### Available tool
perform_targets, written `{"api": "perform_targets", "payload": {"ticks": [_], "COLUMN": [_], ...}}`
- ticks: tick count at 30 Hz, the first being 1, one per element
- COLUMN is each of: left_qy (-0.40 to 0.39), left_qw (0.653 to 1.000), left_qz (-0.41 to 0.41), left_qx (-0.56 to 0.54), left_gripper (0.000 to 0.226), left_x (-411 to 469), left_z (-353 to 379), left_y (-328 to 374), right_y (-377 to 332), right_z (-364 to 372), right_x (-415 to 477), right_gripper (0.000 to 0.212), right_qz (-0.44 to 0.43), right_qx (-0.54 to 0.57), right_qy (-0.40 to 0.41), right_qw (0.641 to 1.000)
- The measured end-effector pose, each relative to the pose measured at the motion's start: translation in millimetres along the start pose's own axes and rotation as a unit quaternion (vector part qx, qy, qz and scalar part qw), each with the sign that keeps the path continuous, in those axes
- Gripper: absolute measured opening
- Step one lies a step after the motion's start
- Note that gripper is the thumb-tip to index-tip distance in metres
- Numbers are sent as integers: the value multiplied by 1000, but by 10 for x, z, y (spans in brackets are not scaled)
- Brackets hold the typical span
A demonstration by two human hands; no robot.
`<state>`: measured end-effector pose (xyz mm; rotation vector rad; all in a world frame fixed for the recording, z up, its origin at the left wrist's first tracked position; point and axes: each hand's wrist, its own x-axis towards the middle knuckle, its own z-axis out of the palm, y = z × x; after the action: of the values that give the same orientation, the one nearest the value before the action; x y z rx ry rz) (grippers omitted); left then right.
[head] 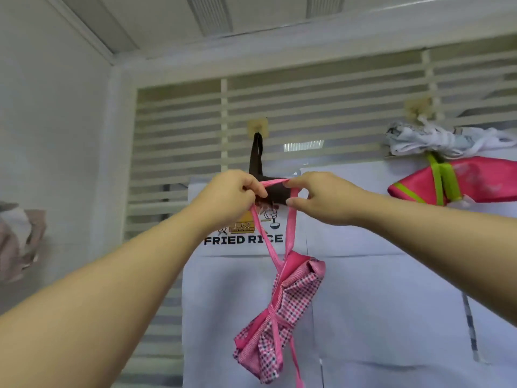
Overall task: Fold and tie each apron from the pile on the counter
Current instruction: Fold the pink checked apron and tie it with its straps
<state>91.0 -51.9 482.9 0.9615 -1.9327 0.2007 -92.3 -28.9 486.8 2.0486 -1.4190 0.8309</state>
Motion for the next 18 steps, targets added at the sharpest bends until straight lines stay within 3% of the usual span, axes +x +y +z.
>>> {"api": "perform_targets", "payload": {"ticks": [4, 8, 12, 18], "left_qy": [125, 217, 210, 127], "left_qw": [986, 971, 975, 989], "left_qz": [63, 82, 68, 70], "left_qx": [88, 56, 19, -20], "left_gripper": [30, 26, 35, 36], "left_x": [513, 1069, 1555, 2143], "left_z": [-136, -228, -212, -73], "left_y": [-142, -368, -522, -594], "right_y": [-108, -114, 3, 186], "right_z": [-78, -160, -217, -160], "right_x": [603, 1180, 1662, 2217], "right_gripper": [34, 28, 30, 32], "right_qz": [5, -18, -17, 6], "right_qx": [-19, 7, 38, 30], "right_qy": [116, 191, 187, 131], "right_qw": [993, 981, 981, 991]}}
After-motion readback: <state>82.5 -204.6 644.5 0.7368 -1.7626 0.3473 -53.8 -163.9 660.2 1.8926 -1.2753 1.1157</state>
